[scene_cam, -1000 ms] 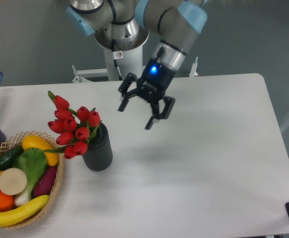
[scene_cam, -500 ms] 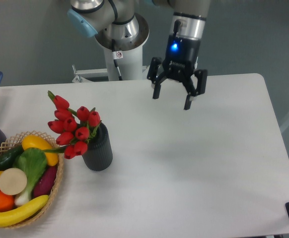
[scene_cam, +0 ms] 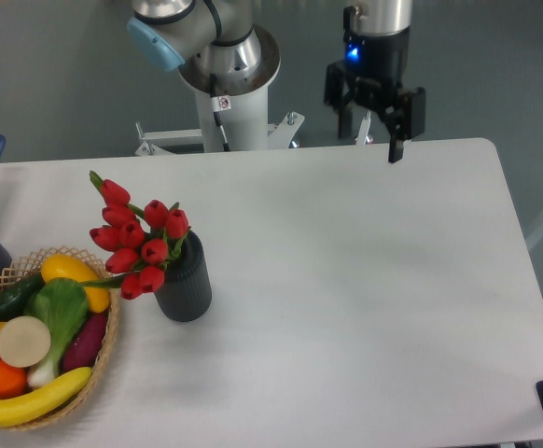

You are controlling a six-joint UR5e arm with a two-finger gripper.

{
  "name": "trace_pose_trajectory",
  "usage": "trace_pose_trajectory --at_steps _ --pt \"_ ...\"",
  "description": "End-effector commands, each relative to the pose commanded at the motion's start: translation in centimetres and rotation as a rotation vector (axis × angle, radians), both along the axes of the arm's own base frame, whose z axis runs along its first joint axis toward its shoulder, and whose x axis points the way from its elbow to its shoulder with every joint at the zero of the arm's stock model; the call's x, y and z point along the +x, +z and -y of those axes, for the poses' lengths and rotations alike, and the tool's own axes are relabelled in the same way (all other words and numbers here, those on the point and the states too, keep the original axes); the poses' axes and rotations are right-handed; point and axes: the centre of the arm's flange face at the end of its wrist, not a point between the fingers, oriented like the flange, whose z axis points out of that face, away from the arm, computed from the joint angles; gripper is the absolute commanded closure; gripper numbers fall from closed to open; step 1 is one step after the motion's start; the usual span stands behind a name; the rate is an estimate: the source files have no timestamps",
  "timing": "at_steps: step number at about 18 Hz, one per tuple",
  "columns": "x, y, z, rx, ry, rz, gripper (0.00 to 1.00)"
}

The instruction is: Insert the flowers into the vase

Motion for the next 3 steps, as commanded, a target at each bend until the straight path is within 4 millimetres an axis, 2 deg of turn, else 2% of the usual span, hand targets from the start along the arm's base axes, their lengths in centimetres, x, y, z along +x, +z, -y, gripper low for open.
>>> trace_pose_trajectory --at_steps 3 --pt "0.62 0.23 0.5 -0.002 -0.001 -0.001 0.0"
